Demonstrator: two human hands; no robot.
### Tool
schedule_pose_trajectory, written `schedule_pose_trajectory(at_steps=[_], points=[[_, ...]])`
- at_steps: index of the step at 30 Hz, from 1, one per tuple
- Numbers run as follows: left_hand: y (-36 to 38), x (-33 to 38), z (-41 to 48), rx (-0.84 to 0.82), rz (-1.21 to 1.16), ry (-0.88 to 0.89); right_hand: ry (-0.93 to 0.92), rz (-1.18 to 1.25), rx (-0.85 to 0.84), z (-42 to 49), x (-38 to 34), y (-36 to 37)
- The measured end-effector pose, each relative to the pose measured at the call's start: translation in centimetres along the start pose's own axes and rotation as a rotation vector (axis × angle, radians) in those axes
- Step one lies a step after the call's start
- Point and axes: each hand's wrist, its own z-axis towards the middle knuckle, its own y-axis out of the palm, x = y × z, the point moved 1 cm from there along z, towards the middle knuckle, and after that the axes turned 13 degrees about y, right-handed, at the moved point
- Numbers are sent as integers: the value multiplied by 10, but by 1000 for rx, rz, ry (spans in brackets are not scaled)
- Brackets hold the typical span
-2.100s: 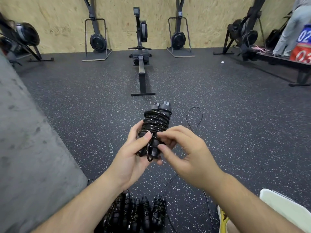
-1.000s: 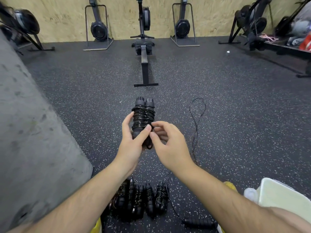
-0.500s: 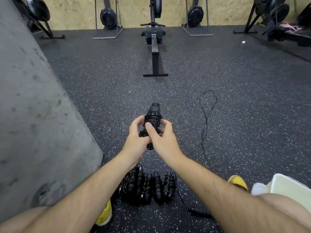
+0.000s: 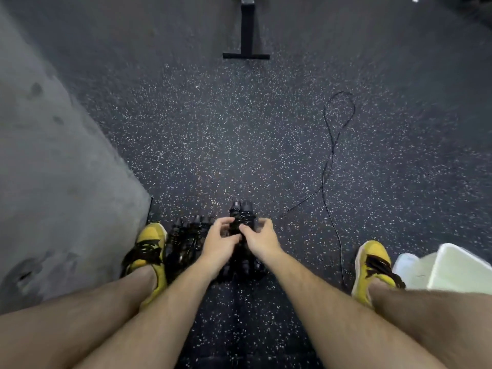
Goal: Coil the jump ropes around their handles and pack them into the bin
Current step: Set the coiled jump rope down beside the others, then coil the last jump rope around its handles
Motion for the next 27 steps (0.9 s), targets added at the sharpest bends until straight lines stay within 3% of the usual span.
schedule_pose_trajectory(at_steps=[4,10,13,17,21,27], points=[[5,-61,12,-22,234,-23,63,-131,-2,35,41,26],[11,-111,23,-270,487,-135,80,-334,-135,57,71,55],[18,-104,20,-241,714,-55,-1,-355,-101,57,71,51],[38,-84,11,-192,883,253,-112,-350,6,55,75,26],[83,-79,2,-352,865,397,-99,-378,115,55,101,-14],[171,-109,-20,-767,784,264,-8,-607,146,65,176,-84]])
